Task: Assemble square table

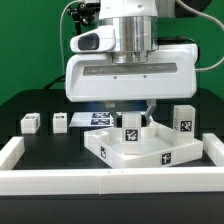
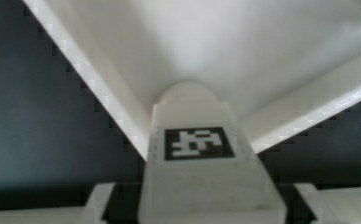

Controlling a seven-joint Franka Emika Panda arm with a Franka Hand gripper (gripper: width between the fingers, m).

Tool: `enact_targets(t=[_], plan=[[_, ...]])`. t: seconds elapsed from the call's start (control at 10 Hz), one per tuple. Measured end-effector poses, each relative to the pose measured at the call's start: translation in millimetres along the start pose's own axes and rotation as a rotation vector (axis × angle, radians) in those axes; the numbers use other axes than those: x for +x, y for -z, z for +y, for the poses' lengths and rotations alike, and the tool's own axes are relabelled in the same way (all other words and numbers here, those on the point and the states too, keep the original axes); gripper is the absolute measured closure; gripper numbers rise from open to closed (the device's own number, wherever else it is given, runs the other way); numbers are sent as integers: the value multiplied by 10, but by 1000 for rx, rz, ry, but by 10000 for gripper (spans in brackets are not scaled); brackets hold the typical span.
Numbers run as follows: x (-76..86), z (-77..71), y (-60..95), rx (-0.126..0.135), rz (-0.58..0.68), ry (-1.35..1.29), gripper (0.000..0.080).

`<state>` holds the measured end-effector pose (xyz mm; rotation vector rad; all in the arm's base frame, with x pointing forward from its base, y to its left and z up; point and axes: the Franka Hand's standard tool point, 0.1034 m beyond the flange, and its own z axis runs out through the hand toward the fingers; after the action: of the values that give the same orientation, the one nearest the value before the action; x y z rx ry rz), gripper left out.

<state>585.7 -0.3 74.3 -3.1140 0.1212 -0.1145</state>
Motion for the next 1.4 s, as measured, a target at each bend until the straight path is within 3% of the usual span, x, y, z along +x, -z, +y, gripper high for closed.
enact_targets(t=[0.3, 1.4], plan=[[1, 5, -3, 1, 1, -111, 509], [48, -3, -25, 25, 2, -1226, 508]])
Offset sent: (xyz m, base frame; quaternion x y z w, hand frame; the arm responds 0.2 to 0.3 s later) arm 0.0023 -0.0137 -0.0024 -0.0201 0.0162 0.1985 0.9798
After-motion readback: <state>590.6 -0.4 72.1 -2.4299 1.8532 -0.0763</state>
